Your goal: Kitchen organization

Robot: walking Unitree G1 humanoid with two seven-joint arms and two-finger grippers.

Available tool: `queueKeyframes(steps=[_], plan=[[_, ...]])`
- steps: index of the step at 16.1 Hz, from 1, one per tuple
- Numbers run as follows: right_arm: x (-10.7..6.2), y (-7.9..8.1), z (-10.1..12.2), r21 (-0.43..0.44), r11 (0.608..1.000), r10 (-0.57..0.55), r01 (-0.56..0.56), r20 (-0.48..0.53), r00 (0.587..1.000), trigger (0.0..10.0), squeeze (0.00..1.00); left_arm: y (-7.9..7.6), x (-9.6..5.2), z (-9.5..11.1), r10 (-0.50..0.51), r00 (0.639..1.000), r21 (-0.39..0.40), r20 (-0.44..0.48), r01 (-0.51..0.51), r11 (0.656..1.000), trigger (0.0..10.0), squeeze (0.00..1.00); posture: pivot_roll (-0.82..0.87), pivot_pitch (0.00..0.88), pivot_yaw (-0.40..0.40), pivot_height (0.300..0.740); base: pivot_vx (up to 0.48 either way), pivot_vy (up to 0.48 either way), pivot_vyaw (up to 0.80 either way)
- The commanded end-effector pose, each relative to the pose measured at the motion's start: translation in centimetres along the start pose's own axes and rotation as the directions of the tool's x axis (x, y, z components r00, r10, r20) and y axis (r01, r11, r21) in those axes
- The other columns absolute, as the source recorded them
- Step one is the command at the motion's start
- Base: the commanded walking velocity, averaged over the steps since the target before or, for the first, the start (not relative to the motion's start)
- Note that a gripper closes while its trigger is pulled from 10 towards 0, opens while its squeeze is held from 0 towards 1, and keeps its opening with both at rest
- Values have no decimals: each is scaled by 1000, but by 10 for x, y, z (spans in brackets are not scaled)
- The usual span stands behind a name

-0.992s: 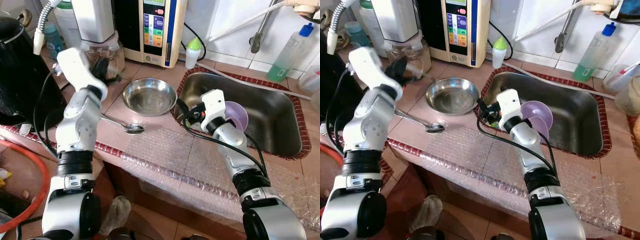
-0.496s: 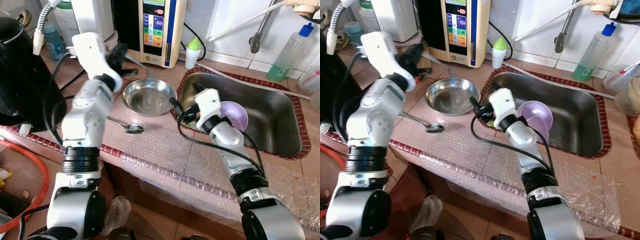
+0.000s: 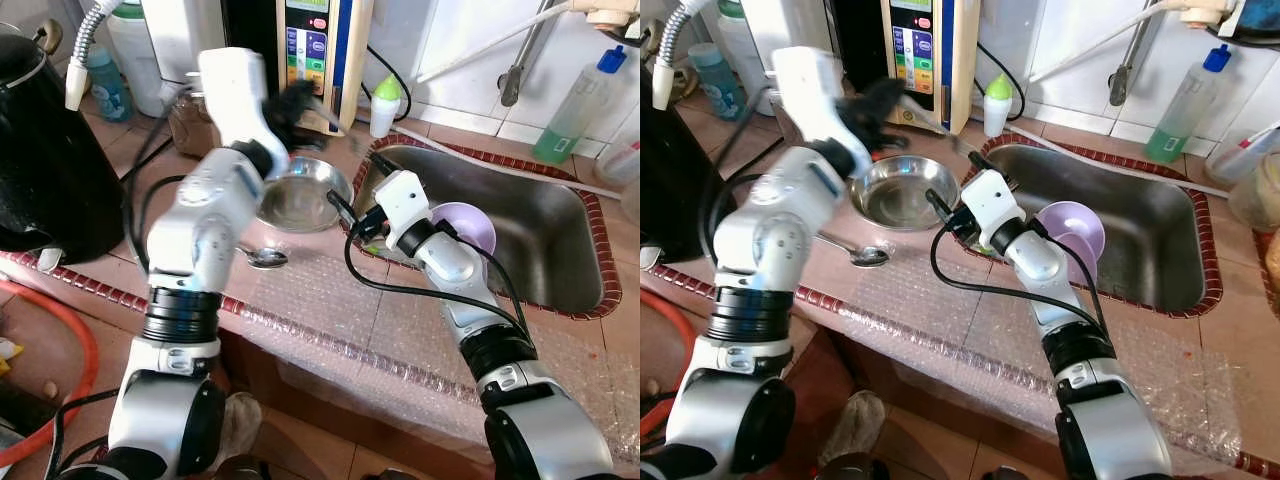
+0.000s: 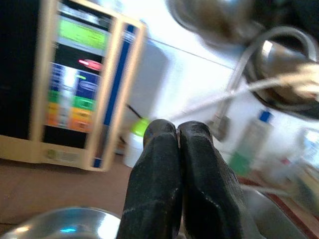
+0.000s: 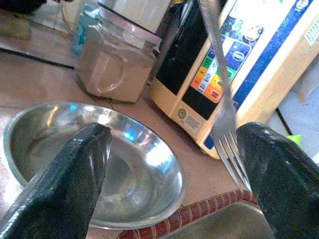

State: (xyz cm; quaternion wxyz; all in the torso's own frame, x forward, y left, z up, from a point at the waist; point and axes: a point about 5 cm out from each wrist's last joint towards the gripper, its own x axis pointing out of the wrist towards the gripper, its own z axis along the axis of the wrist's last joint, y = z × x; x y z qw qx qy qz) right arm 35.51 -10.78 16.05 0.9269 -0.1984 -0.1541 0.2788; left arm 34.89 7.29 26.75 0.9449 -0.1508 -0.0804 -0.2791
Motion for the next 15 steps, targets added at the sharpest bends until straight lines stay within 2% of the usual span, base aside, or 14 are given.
queueKeyframes(steps=[1,3,7,8,12,14,15], plan=[[4,-3,4,-46,999,-12,12,13,1000,10000,0,-10,-2,-1,-54,998,6,-22,54,999,0,0,45,0,7,740,0,0,0],[5,-4,5,-61,997,-35,36,14,999,10000,0,-16,-6,-14,-88,992,4,-88,88,996,0,0,46,0,4,740,0,0,0],[9,-5,5,-78,995,-55,56,16,998,10000,0,-22,-10,-25,-113,983,5,-145,115,993,0,0,49,0,2,740,0,0,0],[12,-4,5,-61,996,-58,59,17,998,0,0,-24,-10,-24,-120,982,-4,-144,121,993,0,0,48,0,1,740,0,0,0],[15,-3,4,-58,996,-66,66,0,998,0,0,-24,-11,-24,-117,982,0,-148,118,993,0,0,49,0,-1,740,0,0,0],[13,-8,-7,-14,996,-93,92,-80,992,0,0,-23,-12,-24,-111,983,6,-149,113,994,0,0,49,0,-2,740,0,0,0],[13,-9,-8,-2,995,-100,100,-85,991,0,0,-22,-12,-24,-110,983,7,-149,112,994,0,0,49,0,-2,740,0,0,0]])
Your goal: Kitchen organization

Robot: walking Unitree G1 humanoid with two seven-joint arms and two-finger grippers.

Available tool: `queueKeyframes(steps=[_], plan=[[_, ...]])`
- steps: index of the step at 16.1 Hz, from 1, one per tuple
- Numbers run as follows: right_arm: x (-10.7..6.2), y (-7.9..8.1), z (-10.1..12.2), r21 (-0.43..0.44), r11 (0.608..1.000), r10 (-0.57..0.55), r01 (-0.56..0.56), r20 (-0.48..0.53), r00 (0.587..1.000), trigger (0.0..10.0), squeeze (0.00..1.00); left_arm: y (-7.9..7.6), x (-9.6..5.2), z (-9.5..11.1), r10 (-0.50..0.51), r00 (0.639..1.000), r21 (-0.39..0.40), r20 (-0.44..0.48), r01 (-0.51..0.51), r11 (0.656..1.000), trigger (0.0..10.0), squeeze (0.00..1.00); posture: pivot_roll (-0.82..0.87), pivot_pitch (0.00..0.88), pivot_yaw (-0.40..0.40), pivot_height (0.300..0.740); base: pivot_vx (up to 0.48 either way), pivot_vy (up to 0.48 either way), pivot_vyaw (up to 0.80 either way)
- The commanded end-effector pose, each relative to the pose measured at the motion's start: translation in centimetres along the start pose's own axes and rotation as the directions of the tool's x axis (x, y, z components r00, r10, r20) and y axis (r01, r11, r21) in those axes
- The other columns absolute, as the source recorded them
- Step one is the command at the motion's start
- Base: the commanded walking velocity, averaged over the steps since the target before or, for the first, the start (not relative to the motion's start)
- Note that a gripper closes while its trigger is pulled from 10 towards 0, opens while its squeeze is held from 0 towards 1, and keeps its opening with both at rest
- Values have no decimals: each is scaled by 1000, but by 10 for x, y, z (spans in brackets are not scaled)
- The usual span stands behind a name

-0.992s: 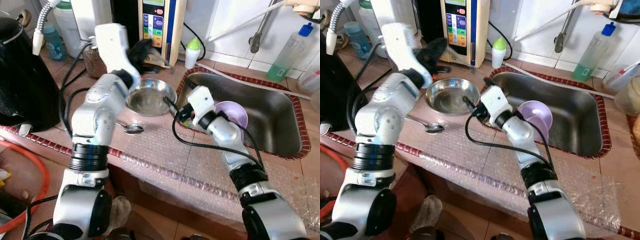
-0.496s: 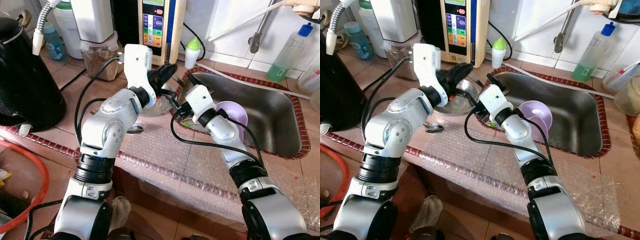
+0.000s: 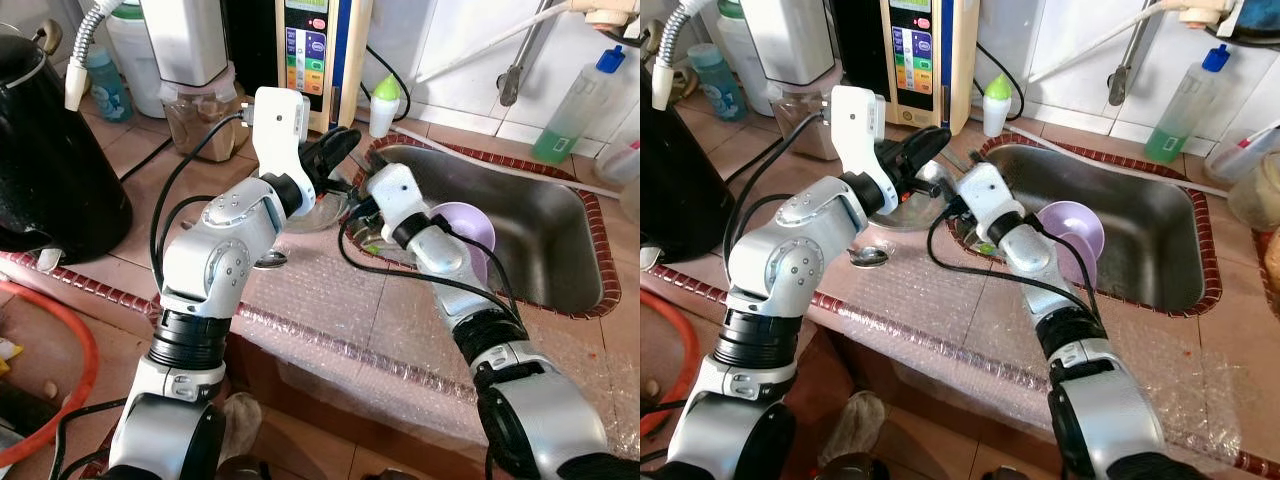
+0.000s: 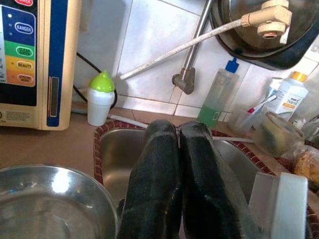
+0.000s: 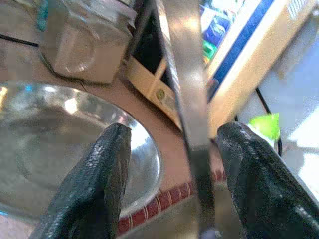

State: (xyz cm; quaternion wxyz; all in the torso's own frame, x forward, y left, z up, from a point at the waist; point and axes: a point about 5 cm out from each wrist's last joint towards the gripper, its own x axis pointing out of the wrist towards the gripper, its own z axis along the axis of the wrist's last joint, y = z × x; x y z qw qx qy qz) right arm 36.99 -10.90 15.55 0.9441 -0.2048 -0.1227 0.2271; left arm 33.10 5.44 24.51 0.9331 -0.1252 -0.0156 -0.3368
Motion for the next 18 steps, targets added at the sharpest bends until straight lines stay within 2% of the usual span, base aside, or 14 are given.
queueKeyframes(steps=[1,7,18], plan=[[3,-5,2,20,1000,-15,15,-8,1000,0,0,-3,-1,2,-9,1000,17,3,9,1000,0,0,49,0,-2,740,0,0,0],[5,-7,4,66,998,-23,23,-2,1000,0,0,-1,-1,2,1,1000,26,0,-1,1000,0,0,46,0,-2,740,0,0,0],[4,-12,-1,56,997,-41,44,-40,998,0,0,5,-2,-1,24,1000,49,-11,-24,999,78,0,47,0,-3,740,0,0,0]])
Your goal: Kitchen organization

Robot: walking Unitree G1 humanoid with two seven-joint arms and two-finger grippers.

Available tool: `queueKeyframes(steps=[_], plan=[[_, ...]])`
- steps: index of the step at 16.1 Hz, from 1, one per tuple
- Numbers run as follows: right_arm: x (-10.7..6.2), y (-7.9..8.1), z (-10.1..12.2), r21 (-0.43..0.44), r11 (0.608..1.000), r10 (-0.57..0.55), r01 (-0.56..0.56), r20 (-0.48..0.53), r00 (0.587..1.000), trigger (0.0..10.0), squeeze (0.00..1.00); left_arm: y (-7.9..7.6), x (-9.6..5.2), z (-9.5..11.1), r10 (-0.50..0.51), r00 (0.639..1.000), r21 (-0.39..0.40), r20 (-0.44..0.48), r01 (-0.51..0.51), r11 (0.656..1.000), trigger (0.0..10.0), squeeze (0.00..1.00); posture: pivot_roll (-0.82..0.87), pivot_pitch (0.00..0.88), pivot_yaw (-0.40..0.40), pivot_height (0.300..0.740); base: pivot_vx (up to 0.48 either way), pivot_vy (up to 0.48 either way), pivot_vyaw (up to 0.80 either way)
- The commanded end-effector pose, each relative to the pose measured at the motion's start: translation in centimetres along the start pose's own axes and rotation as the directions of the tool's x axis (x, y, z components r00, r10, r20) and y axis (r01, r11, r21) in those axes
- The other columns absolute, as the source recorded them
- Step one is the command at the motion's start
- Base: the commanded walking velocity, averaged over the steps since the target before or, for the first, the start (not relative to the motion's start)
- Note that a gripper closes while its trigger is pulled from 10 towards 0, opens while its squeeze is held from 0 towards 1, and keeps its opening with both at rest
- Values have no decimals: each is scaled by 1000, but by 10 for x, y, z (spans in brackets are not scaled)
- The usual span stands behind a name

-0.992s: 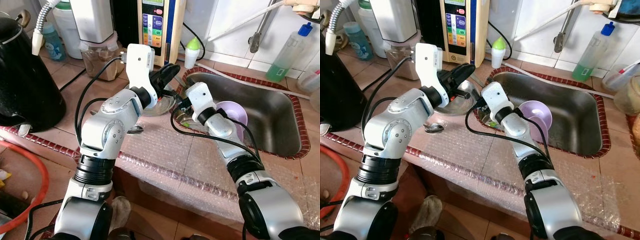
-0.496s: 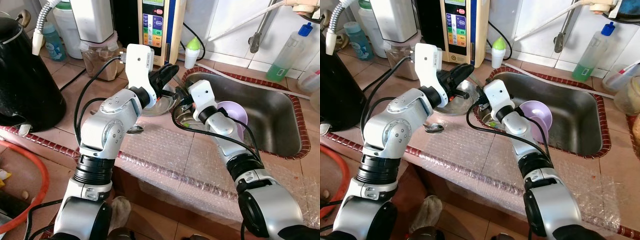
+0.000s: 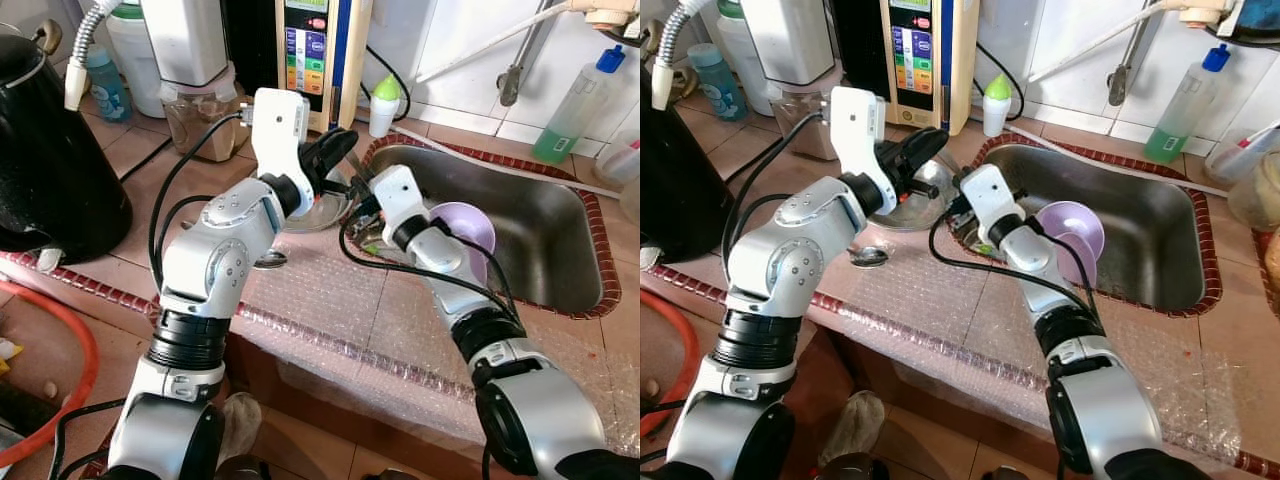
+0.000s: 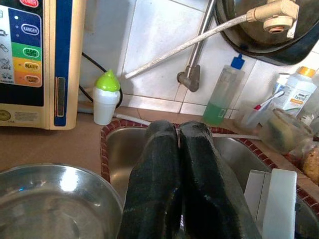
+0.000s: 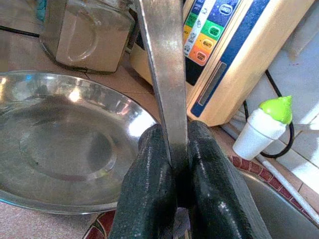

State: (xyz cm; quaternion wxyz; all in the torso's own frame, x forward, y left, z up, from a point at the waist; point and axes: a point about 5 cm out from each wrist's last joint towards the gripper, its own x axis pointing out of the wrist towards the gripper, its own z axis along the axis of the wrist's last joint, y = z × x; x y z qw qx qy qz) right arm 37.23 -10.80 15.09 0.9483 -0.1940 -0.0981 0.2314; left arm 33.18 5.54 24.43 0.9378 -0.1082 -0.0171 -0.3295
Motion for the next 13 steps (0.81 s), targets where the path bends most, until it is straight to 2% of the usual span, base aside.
queueKeyframes(steps=[1,3,5,6,11,13], plan=[[1,-14,4,25,998,-57,57,2,998,0,0,4,-2,-1,10,1000,18,-6,-10,1000,78,0,47,0,-3,740,0,0,0],[1,-14,3,26,998,-61,61,1,998,0,0,6,-4,-6,17,1000,29,-21,-16,999,1843,0,49,0,-2,740,0,0,0],[1,-14,3,26,998,-61,61,0,998,0,0,6,-4,-6,17,1000,33,-23,-16,999,2157,0,49,0,-2,740,0,0,0],[1,-15,2,24,998,-63,64,-9,998,0,0,3,-4,-7,-16,999,17,-31,17,1000,10000,1000,51,0,-4,740,0,0,0],[-2,-34,-4,9,994,-111,111,-70,991,0,0,8,-14,-17,-19,997,24,-69,20,1000,10000,1000,57,0,-4,740,0,0,0],[-6,-45,-11,23,988,-150,154,-121,981,0,0,17,-22,-19,20,998,64,-59,-16,998,10000,1000,67,0,-4,740,0,0,0]])
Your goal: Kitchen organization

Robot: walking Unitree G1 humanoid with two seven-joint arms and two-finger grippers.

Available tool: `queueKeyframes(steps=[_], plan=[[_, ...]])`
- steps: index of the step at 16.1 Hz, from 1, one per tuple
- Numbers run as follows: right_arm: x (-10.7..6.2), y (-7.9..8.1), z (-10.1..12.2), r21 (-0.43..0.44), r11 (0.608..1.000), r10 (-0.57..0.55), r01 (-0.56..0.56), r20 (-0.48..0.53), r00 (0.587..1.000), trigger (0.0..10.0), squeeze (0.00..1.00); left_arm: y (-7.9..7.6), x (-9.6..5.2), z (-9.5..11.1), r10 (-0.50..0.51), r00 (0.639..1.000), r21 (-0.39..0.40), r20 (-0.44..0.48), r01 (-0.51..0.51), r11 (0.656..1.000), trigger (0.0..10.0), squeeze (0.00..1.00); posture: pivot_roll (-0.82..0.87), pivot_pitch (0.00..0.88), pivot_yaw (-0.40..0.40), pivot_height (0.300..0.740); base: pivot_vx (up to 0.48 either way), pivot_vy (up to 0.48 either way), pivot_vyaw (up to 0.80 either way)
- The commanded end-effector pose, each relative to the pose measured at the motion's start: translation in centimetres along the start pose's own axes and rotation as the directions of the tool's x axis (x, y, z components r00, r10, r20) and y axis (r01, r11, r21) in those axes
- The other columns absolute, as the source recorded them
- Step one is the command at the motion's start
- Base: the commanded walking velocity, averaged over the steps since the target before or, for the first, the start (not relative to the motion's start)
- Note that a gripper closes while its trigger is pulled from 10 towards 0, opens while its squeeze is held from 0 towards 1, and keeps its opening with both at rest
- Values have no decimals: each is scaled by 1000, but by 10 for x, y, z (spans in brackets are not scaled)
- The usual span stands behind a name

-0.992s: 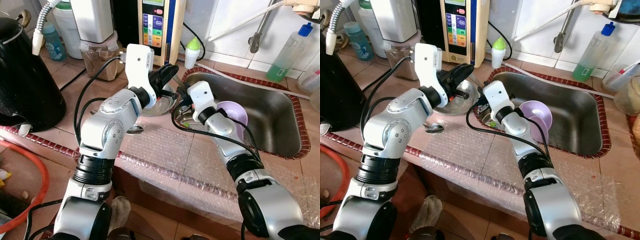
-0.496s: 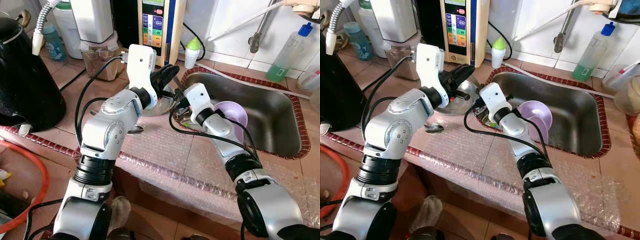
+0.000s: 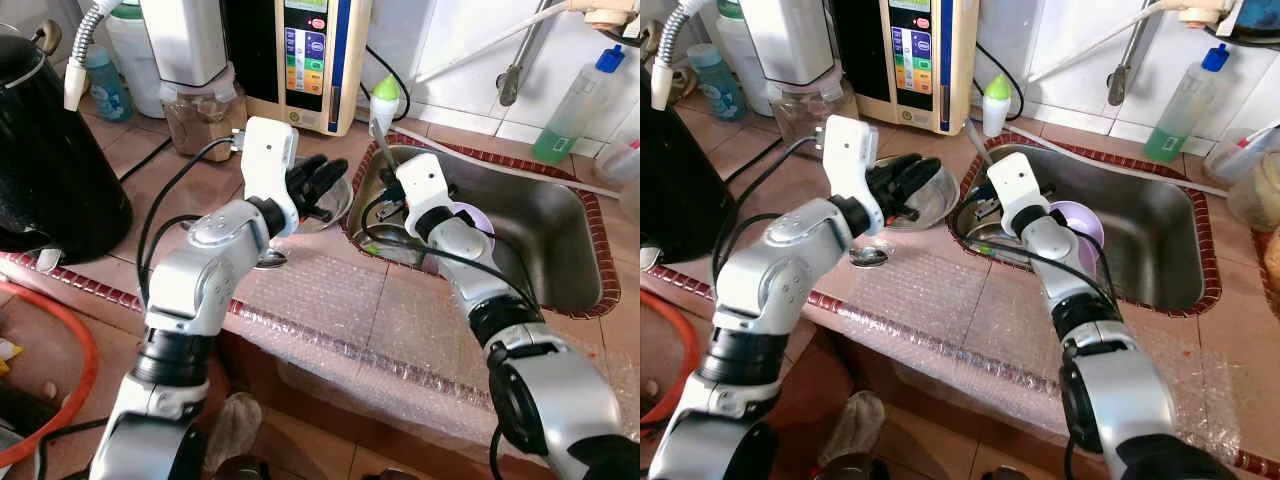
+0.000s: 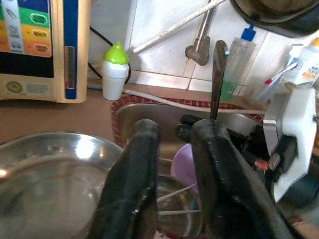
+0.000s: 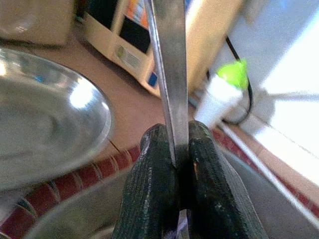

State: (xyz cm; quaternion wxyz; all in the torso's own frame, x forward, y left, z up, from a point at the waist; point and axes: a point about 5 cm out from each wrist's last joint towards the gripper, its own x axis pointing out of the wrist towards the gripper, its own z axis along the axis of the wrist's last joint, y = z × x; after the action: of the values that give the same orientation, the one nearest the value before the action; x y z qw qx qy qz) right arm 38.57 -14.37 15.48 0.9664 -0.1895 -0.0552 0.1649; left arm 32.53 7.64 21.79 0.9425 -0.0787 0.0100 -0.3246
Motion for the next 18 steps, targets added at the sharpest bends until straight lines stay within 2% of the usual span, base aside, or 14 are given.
queueKeyframes(steps=[1,2,4,6,10,11,12,13,14,18], plan=[[-2,-13,-6,35,998,-53,55,-51,997,0,0,6,-8,-1,32,999,38,-1,-32,999,10000,1000,72,0,-5,740,0,0,0],[-3,-14,-8,39,997,-59,61,-65,996,0,0,8,-10,-3,39,999,47,-6,-39,998,10000,1000,76,0,-6,740,0,0,0],[-12,-19,-30,69,992,-88,102,-187,979,0,0,22,-25,-15,124,992,80,-15,-122,989,10000,1000,92,0,-15,740,0,0,0],[-22,-20,-48,95,985,-112,144,-282,953,0,0,31,-37,-23,195,981,80,-8,-194,978,10000,1000,103,0,-25,740,0,0,0],[-32,-15,-67,189,960,-121,209,-395,911,0,0,36,-48,-31,234,972,114,-22,-230,967,10000,1000,110,0,-28,740,0,0,0],[-34,-12,-71,217,951,-114,220,-414,903,1922,0,37,-49,-32,241,970,130,-27,-235,963,10000,1000,117,0,-29,740,0,0,0],[-35,-10,-73,227,948,-109,222,-422,900,7804,0,37,-49,-32,242,970,132,-27,-237,962,10000,1000,117,0,-29,740,0,0,0],[-36,-7,-76,229,949,-100,218,-436,894,10000,608,36,-49,-31,241,970,131,-26,-236,963,10000,1000,118,0,-28,740,0,0,0],[-37,-5,-77,235,948,-94,215,-441,893,10000,1000,37,-49,-31,242,970,132,-26,-237,963,10000,1000,118,0,-26,740,0,0,0],[-38,-1,-80,257,943,-79,212,-446,892,10000,1000,41,-50,-35,267,962,131,-48,-259,957,10000,1000,116,0,-23,740,0,0,0]])
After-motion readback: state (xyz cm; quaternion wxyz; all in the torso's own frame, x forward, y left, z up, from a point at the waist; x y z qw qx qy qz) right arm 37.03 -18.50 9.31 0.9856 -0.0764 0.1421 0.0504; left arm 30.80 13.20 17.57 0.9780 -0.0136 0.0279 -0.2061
